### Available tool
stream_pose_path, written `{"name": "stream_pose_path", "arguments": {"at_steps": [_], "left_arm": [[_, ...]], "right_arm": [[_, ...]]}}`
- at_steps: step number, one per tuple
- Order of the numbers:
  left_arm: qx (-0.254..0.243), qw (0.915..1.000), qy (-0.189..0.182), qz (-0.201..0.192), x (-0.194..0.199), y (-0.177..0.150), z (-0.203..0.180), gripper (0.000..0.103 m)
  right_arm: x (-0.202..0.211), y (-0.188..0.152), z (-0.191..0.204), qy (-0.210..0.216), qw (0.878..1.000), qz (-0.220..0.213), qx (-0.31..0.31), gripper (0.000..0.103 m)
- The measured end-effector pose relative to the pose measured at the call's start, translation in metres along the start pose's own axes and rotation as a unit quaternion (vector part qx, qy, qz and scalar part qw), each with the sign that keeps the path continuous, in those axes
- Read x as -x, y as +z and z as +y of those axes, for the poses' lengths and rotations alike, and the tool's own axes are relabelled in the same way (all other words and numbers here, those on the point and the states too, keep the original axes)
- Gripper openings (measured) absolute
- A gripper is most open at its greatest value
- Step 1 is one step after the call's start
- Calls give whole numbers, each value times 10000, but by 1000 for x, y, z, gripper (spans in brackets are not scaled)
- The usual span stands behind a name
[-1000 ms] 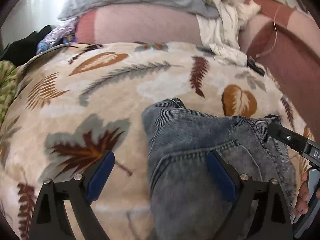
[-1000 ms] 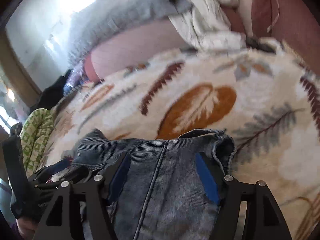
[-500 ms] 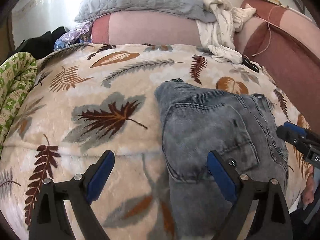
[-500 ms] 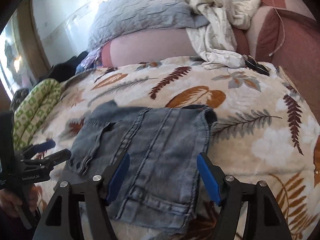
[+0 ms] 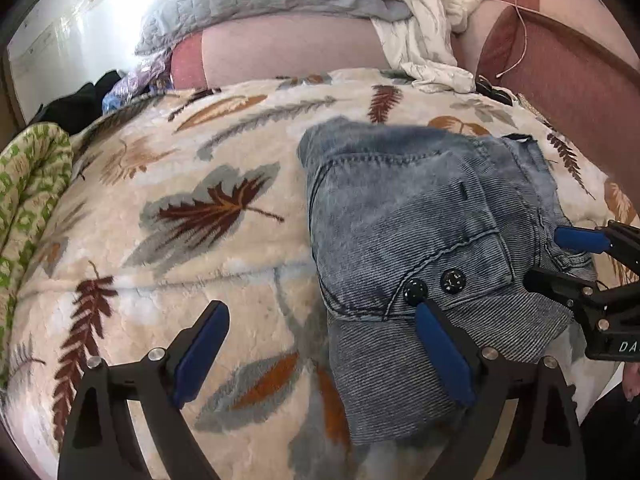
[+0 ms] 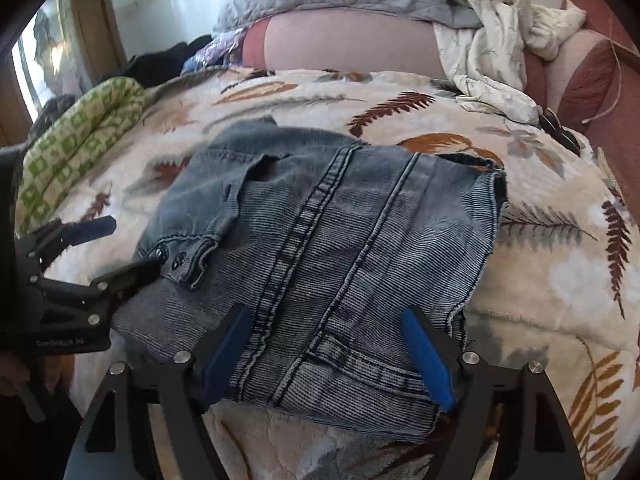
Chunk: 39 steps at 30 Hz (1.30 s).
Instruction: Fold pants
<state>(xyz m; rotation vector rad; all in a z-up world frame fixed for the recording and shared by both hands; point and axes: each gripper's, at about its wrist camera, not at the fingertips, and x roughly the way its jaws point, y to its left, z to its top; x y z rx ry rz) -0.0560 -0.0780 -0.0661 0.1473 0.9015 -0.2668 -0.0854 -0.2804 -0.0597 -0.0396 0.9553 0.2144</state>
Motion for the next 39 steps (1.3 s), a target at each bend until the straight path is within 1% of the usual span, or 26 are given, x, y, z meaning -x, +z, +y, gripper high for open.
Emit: {"name": "stream_pose_path", "arguments": {"at_steps": [2,5,10,14,20,23,27,33,37,39], "left_arm": [[96,9999,-42,16,0,-2,3,95],[50,10000,33,-67,2,-8,1,95],[-161,9993,247,-241,5,-10,-6,95],[-107,9993,258,-252,4,-9,-4,96],[-118,9987,313,-388,7,-12,-6,96],[-82,9983,356,-463,6,-13,-5,99],[46,9983,349,-473,4,-14,-2,102],[43,9978,447,-479,5,-15,-3,103],[152,9980,433,-427,2,-15,-2,103],[198,9980,433,-407,2,-15,-1,103]], "right_arm": [[0,-3,0,37,10000,-9,25,81],[-3,-7,0,117,9999,30,57,83],[-5,-9,2,104,9999,5,134,84],[-6,-6,3,67,9999,34,95,85],[-7,-2,5,-10,9999,121,36,87],[-9,-1,5,-29,9999,160,-6,88],[-10,-1,5,-62,9998,195,-46,88],[-9,-2,4,-98,9996,210,-130,88],[-8,-4,7,-198,9995,190,-180,88],[-10,-3,4,-132,9992,233,-280,89]]}}
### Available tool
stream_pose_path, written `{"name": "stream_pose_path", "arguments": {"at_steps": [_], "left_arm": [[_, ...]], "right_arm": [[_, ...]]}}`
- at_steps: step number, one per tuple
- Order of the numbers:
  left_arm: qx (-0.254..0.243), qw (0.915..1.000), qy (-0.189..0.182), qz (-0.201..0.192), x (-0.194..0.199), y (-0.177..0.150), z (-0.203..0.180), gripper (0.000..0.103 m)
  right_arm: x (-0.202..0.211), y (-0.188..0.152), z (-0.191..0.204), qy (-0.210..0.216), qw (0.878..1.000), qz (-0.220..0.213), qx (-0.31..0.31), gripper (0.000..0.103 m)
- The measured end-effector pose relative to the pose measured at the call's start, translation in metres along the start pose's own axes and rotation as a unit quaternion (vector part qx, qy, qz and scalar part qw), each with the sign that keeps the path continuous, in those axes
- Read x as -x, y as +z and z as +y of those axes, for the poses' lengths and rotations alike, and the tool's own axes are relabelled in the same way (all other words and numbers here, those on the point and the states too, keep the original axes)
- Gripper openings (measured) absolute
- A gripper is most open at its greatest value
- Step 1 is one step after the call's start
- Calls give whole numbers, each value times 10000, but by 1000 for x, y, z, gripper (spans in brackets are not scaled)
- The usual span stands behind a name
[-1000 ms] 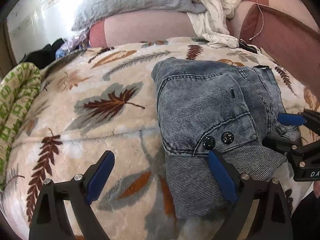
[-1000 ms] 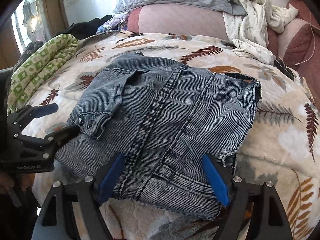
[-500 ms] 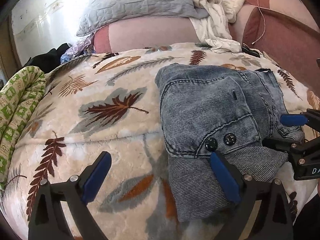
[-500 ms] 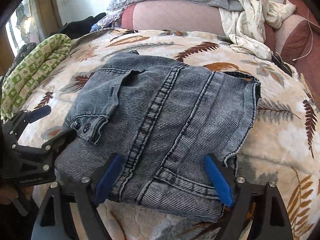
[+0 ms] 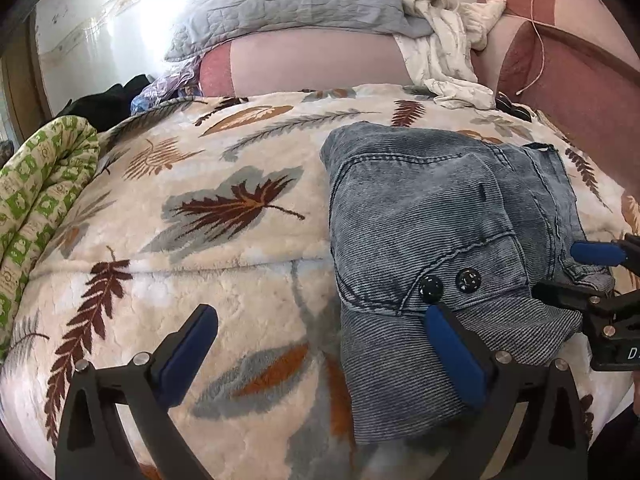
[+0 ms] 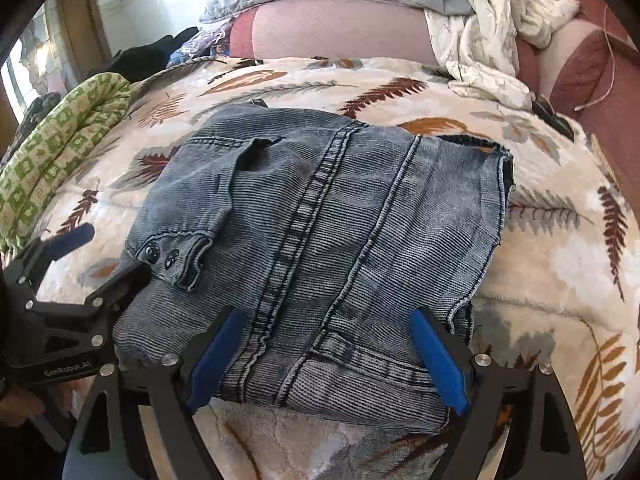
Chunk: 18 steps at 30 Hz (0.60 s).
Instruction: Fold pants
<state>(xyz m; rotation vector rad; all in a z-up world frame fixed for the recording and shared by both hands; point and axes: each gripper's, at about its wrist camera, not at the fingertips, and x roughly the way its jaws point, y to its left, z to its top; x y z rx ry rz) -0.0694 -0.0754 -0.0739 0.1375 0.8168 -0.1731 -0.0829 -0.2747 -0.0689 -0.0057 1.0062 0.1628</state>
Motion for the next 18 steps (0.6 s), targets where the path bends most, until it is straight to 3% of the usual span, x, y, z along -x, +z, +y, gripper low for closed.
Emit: {"name": "stream_pose_path", "arguments": {"at_steps": [7,12,18], "left_arm": [[176,9993,-114,308,-5,4,4,103],[43,9993,-99,369,7,12,3,103],[-51,9999,-17,-129,41,36,13,103]], "right_arm": [[-2,2,-2,50,9999,24,-95,90],[12,7,-5,178,9998,-57,-106,90],[48,7,-48,522,9916,-686,-961,90]]}}
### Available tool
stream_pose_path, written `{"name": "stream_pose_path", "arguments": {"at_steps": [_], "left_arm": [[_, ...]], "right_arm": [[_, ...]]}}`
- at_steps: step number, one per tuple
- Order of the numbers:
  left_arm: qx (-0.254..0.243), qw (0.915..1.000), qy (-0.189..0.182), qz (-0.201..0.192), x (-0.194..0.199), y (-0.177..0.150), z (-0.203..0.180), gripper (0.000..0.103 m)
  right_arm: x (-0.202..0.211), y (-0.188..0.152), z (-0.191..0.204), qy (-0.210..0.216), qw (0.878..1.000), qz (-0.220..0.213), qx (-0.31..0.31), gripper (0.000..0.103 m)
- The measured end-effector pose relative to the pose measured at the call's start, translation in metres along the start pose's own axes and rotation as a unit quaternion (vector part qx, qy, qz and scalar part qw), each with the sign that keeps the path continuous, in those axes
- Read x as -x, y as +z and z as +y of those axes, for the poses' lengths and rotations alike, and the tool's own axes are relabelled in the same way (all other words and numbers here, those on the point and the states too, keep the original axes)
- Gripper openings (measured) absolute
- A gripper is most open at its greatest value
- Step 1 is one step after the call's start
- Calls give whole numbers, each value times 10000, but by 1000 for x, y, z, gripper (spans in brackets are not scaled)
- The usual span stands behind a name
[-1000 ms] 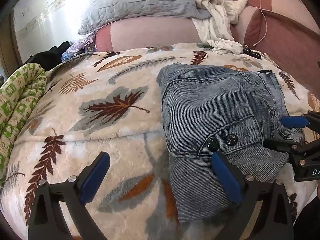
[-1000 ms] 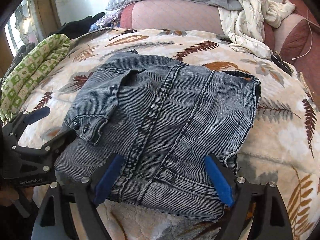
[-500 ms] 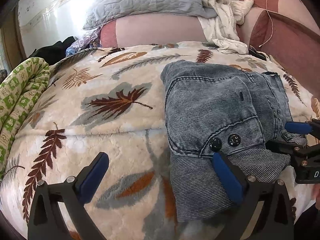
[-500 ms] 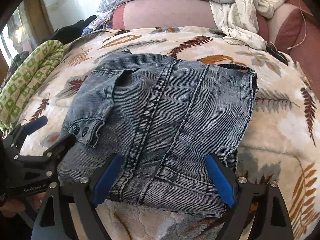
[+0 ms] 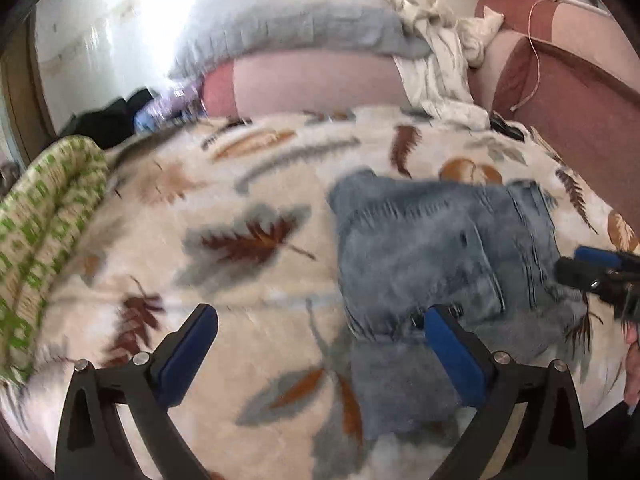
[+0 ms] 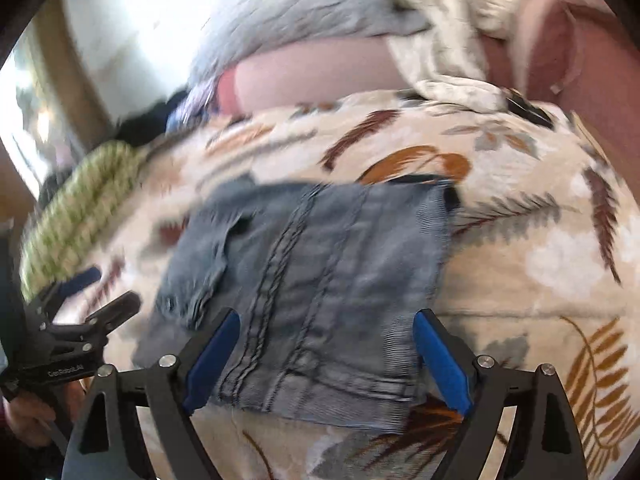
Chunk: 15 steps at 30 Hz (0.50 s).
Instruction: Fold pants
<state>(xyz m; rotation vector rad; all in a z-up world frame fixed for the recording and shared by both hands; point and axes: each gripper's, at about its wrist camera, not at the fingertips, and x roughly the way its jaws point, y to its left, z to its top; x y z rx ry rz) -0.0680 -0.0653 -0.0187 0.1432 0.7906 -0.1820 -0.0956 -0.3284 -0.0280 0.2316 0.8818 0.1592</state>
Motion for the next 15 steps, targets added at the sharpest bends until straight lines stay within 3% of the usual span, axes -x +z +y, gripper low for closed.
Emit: {"name": "stream_pose_path", "arguments": {"at_steps": [5,10,15], "left_arm": [[244,9991,-230,273,-2,16,12,103],[813,9924,-644,669,-14,12,17,103],[917,9873,-863,973,-27,9,10,103]], "right_arm": [[10,1,-43,185,9955,39,-924,91],[16,-1,-70,384,9897,20,-1380,91],[13,-5,-86,505,9849,97,-1653,92]]}}
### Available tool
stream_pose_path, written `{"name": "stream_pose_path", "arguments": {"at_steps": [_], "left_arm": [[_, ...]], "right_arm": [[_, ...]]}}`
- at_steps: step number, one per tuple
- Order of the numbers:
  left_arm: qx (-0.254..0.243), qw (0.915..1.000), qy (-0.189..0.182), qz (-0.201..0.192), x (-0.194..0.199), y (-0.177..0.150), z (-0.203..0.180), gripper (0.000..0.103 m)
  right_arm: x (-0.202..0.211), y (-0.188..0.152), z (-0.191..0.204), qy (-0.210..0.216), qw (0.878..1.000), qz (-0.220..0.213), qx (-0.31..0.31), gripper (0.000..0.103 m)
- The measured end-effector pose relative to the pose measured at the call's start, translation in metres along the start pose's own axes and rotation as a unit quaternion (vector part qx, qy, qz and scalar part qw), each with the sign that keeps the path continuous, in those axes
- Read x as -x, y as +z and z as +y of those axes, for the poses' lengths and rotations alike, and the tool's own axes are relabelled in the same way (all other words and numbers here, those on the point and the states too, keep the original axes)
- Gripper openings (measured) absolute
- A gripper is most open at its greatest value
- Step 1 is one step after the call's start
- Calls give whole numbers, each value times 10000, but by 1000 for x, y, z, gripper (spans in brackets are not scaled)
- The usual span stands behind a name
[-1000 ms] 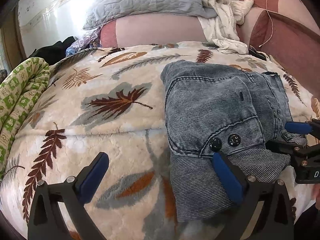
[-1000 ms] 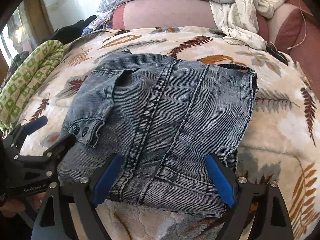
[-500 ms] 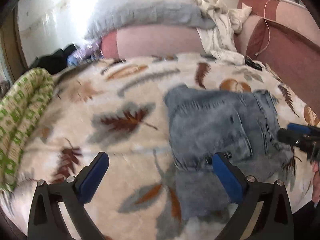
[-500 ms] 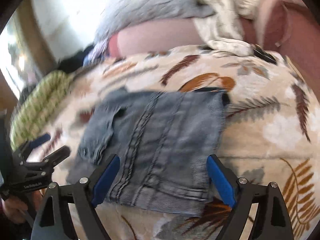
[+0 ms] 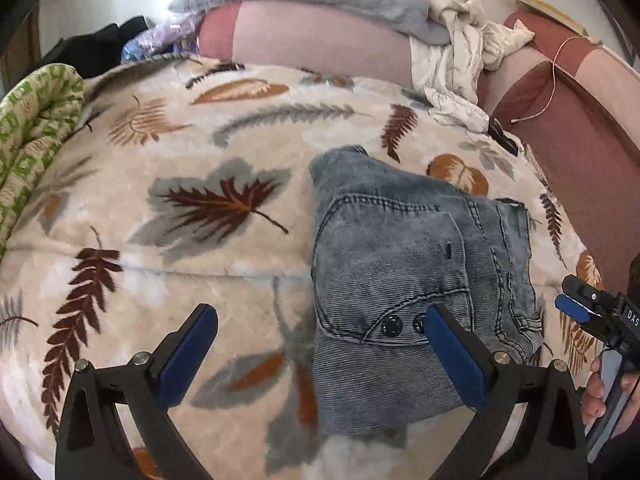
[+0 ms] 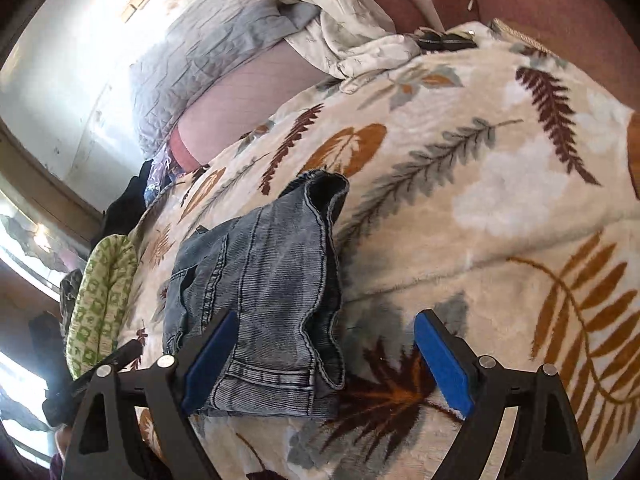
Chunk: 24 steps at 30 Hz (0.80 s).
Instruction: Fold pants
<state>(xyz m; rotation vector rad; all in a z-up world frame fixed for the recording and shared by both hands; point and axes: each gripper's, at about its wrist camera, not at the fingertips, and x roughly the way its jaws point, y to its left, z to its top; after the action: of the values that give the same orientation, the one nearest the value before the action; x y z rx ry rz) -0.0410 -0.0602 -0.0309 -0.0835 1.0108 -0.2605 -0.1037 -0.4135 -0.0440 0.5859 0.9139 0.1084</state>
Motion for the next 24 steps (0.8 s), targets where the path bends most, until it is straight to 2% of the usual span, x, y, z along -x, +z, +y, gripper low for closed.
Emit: {"name": "stream_pose_path", "arguments": {"at_steps": [9,16,20,24], "left_arm": [[153,9995,-193,222,-11,11,4,103],[254,9989,-220,317,-24,10,12,103],[269,9983,-373,357,-31,11,8,103],[165,9985,-332,399,-40,15,0,103]], "right_arm": [[-16,-1,0,263,9991,313,-105,92],[-27,-3,8,151,9988,457,80,92],[-30,-2,4,188,9986,502,-30,92],[-36,0,0,236,9981,563,-127,92]]}}
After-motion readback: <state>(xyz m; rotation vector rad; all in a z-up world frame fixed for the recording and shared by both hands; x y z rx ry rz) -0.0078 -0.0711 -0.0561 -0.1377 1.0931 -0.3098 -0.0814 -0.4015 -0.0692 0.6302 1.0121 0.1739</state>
